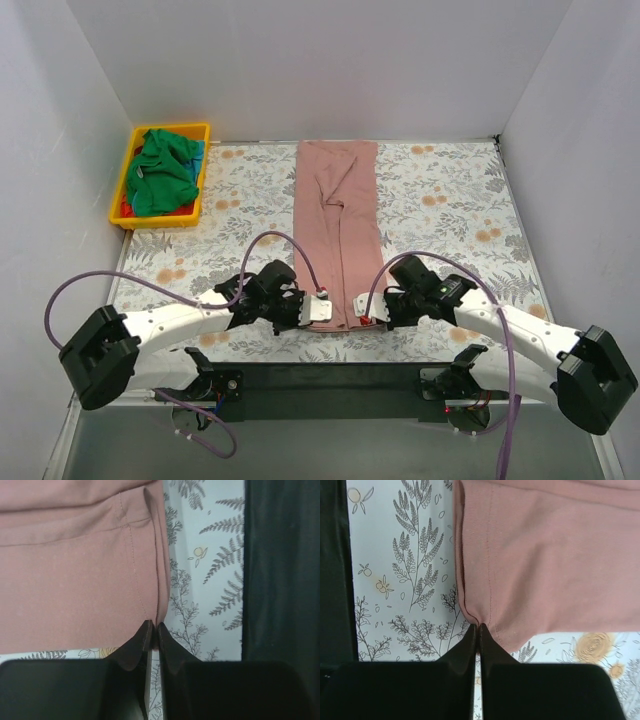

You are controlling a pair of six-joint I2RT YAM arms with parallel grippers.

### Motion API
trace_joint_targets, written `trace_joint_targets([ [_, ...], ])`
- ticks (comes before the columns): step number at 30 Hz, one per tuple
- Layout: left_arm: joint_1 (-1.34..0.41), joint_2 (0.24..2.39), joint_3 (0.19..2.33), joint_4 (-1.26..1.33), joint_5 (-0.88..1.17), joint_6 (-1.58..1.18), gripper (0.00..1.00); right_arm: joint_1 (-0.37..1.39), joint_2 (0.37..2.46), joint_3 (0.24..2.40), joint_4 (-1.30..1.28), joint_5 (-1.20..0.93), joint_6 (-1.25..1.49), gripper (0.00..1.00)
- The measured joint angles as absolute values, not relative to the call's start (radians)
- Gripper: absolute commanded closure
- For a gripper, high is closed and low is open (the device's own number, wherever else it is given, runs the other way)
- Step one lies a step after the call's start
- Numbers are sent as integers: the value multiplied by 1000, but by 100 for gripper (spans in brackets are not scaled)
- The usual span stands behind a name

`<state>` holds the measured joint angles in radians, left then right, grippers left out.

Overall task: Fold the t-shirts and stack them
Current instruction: Fold the tshirt

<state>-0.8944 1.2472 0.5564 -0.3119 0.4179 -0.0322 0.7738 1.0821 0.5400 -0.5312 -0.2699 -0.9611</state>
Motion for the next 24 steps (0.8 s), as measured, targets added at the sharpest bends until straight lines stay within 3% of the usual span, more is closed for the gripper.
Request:
trace_joint_targets([
  [6, -910, 1084, 588, -453, 480, -34, 100, 791, 971, 619, -649, -296, -900, 99],
  [14, -923, 1040, 650, -610, 571, -131, 100, 857, 943, 707, -763, -311, -837, 99],
  [24, -640, 1110, 765, -616, 626, -116, 100, 760, 1067, 825, -752, -282, -892, 99],
])
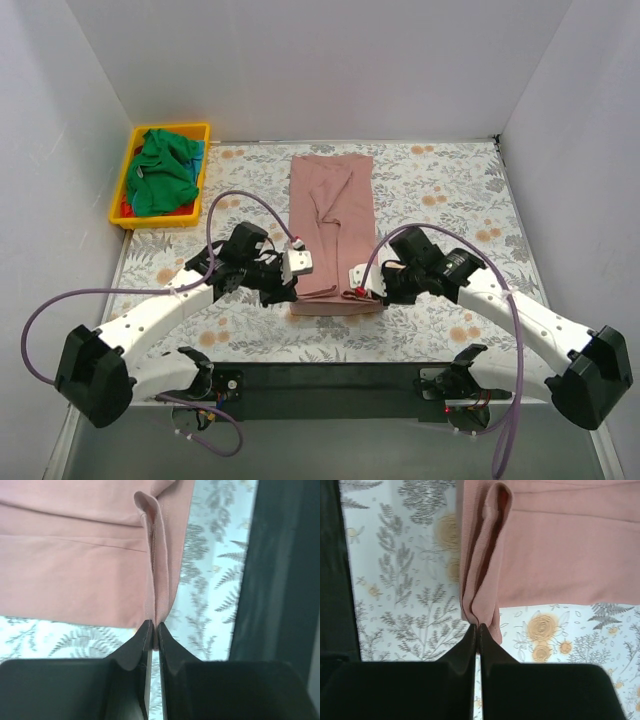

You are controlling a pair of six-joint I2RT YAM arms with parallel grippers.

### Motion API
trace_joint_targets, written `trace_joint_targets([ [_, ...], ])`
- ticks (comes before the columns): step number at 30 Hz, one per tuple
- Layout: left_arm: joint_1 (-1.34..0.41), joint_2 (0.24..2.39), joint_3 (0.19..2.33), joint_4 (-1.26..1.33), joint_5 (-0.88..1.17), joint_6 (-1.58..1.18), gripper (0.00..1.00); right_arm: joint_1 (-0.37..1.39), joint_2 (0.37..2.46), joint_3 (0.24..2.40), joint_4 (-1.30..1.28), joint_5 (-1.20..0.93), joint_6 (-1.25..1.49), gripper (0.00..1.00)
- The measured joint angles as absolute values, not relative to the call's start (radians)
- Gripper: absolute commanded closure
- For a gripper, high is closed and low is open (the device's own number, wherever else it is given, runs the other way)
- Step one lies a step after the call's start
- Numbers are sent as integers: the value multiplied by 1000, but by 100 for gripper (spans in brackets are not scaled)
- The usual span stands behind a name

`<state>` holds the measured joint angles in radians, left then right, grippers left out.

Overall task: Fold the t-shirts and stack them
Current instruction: Fold the tshirt

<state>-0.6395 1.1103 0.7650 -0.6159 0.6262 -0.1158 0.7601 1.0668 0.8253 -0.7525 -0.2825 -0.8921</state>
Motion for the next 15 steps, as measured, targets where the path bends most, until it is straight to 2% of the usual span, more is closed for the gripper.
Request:
trace_joint_targets([
  [15, -410, 1511, 1005, -438, 629, 61, 100, 517, 1467, 1092, -595, -310, -1074, 99],
])
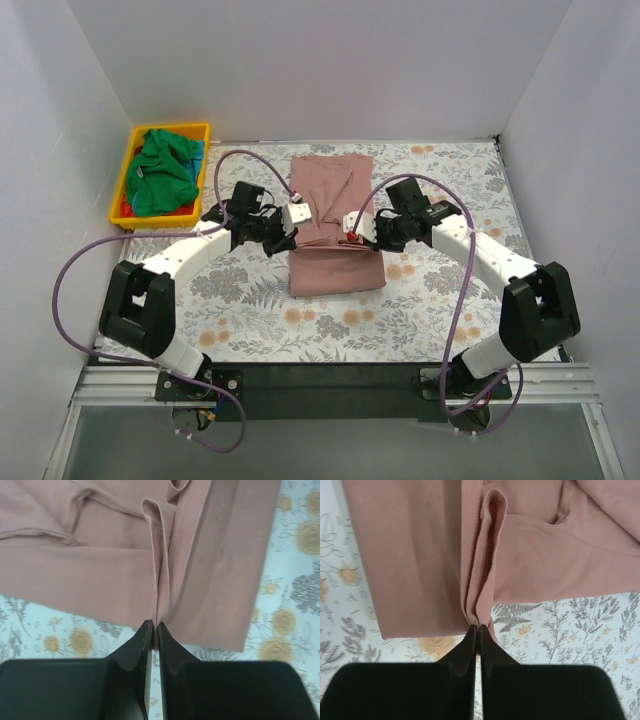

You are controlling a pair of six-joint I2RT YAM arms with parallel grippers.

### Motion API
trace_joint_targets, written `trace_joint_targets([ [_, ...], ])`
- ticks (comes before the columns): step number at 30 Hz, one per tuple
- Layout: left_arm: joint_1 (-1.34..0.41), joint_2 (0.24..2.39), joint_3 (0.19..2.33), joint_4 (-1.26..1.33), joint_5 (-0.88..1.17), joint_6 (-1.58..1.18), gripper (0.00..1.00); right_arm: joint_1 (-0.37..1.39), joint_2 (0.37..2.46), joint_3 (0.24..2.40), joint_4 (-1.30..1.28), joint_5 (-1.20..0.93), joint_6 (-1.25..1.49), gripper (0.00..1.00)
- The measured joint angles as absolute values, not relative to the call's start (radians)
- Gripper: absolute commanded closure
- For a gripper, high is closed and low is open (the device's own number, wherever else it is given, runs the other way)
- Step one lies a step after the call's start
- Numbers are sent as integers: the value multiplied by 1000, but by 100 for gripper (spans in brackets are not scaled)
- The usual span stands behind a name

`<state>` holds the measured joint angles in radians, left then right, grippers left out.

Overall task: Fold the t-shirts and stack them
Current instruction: Fold the tshirt

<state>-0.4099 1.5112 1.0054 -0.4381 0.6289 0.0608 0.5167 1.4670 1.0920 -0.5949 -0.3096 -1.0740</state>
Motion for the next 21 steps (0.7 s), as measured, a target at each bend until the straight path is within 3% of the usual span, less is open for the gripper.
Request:
trace_joint_targets([
  [11, -339, 1747, 1168, -357, 625, 127, 100, 441, 1729, 1284, -521, -316, -1130, 99],
  [12, -336, 1763, 1176, -349, 621, 127, 100, 437, 1749, 1294, -512, -315, -1130, 92],
  [13, -335, 1776, 1181, -338, 616, 125, 94, 434, 1765, 1300, -505, -313, -1130, 78],
  [14, -334, 1792, 1188, -321, 607, 121, 76, 431, 1783, 1308, -498, -310, -1126, 64],
  [15, -334, 1805, 1192, -308, 596, 118, 69, 429, 1800, 1315, -492, -298, -1119, 49],
  [16, -334, 1813, 1194, -298, 582, 112, 61, 426, 1812, 1322, -490, -287, -1111, 46],
  [17, -333, 1818, 1194, -290, 568, 105, 45, 424, 1822, 1331, -488, -277, -1108, 45],
  [21, -318, 1809, 1194, -261, 533, 51, 41, 405, 1816, 1352, -473, -255, -1082, 47],
])
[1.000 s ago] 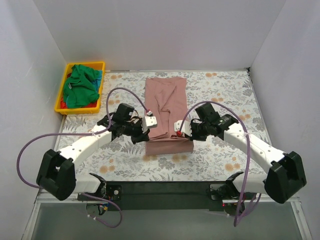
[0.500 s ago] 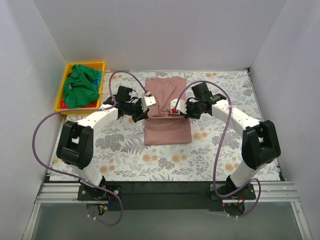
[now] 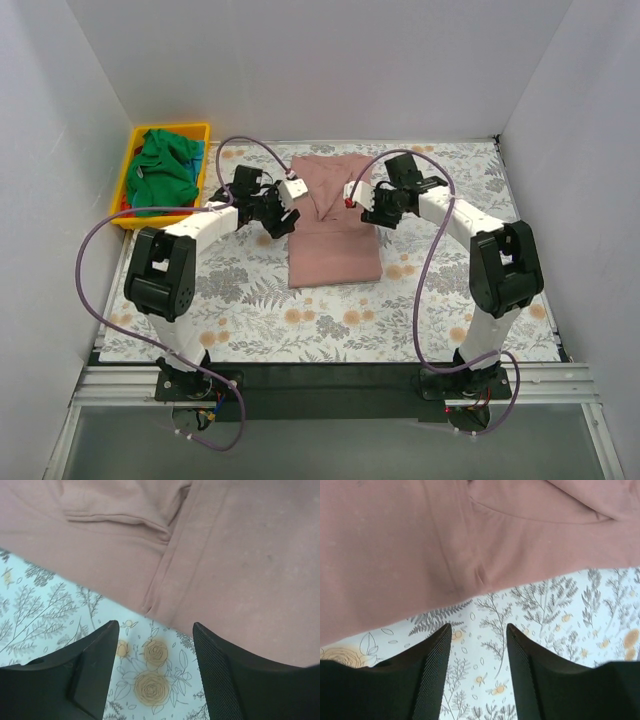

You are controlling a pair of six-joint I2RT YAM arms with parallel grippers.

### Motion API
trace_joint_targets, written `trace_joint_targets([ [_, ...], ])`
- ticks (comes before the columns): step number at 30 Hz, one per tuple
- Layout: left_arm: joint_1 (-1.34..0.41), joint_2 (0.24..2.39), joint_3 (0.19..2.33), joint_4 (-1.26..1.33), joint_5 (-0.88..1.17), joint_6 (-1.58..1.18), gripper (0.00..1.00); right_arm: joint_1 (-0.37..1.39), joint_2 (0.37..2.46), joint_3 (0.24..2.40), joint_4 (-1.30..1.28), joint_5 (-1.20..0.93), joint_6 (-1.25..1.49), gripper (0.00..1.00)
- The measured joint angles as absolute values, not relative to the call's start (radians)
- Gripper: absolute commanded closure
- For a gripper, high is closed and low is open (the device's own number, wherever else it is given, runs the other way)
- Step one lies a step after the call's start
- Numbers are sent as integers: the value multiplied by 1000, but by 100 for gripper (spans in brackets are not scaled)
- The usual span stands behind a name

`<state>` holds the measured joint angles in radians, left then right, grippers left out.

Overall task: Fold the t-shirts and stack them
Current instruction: Fold the tshirt

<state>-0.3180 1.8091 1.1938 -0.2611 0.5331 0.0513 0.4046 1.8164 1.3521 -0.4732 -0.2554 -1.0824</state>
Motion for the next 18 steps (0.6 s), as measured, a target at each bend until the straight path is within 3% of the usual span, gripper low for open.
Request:
trace_joint_targets([
  [7, -284, 1558, 1011, -244, 564, -33, 55, 382, 1588, 1259, -480, -274, -1047, 64],
  [12, -357, 1367, 860, -246, 595, -58, 54, 490, 1420, 1098, -493, -295, -1022, 64],
  [18, -490, 1354, 698, -231, 569, -64, 47, 620, 1437, 913, -489, -282, -981, 58],
])
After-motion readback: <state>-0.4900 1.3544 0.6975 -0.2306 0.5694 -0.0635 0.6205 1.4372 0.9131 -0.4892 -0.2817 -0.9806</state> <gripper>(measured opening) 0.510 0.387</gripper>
